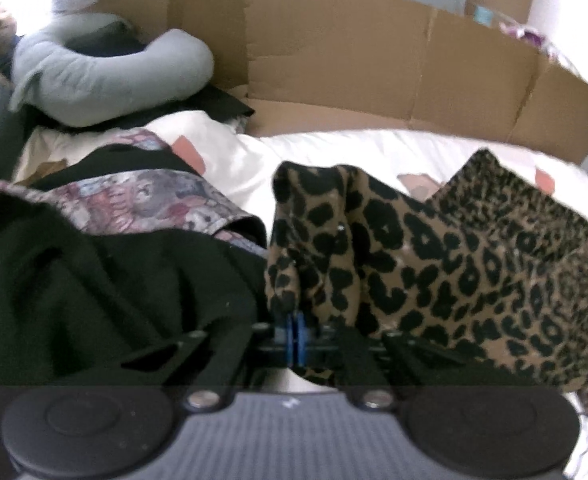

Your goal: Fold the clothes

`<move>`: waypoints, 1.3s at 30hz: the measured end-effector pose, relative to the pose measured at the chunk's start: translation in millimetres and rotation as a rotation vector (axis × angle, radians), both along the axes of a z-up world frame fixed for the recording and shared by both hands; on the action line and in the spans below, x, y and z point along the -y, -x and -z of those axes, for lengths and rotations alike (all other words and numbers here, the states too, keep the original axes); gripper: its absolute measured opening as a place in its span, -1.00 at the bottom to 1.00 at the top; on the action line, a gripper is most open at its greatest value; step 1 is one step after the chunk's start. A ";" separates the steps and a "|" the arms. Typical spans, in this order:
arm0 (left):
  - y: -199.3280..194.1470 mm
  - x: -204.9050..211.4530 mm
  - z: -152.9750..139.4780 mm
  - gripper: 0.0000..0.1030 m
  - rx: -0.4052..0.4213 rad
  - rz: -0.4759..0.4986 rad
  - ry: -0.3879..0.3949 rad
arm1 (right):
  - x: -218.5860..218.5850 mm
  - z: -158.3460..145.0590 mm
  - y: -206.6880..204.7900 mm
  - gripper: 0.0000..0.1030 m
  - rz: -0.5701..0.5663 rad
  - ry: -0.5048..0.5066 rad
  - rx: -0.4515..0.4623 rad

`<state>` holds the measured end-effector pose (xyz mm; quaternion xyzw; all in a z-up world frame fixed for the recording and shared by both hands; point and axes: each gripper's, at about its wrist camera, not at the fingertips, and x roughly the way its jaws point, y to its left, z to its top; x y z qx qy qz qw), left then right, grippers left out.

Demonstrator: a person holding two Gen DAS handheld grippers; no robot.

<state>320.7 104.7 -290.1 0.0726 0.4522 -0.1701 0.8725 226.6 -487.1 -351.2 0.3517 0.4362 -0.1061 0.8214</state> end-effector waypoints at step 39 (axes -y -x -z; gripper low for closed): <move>218.4 -72.0 -226.9 -0.97 0.149 -0.320 0.164 | -15.5 -141.8 159.6 -1.00 -0.054 -0.014 0.196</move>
